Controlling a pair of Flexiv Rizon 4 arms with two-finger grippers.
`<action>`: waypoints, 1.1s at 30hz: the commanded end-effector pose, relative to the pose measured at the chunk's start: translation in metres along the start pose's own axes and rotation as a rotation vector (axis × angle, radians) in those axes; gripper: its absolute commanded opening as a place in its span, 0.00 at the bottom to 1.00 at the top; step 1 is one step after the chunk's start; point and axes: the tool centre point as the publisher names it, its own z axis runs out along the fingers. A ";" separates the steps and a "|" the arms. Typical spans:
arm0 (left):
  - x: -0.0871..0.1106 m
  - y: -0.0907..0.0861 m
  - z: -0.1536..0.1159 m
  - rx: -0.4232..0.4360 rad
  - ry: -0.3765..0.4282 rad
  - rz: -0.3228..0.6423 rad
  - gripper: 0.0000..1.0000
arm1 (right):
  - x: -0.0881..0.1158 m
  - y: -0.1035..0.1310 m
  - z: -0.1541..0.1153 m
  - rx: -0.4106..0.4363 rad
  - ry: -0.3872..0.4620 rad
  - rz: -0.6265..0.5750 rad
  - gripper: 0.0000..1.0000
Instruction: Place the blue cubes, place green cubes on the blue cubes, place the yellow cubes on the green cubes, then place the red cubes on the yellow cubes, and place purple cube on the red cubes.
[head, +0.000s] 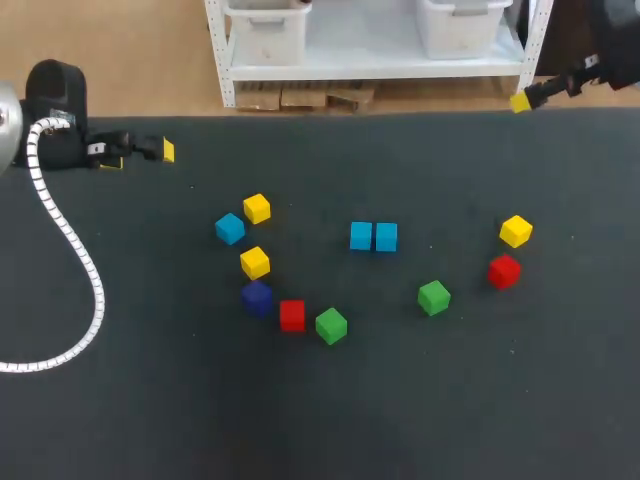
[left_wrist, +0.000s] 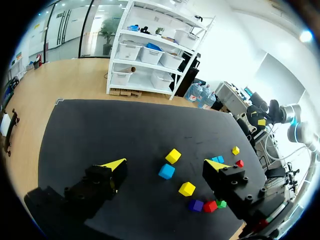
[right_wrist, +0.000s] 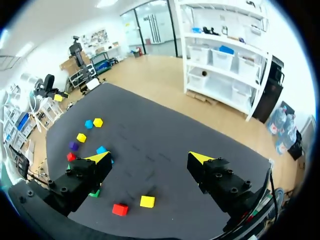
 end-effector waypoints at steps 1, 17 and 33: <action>0.002 0.003 -0.001 0.016 -0.007 0.003 1.00 | 0.006 0.007 0.006 0.006 -0.071 -0.004 1.00; 0.002 0.003 -0.001 0.016 -0.007 0.003 1.00 | 0.006 0.007 0.006 0.006 -0.071 -0.004 1.00; 0.026 -0.046 0.028 -0.087 0.446 0.433 1.00 | 0.006 0.007 0.006 0.006 -0.071 -0.004 1.00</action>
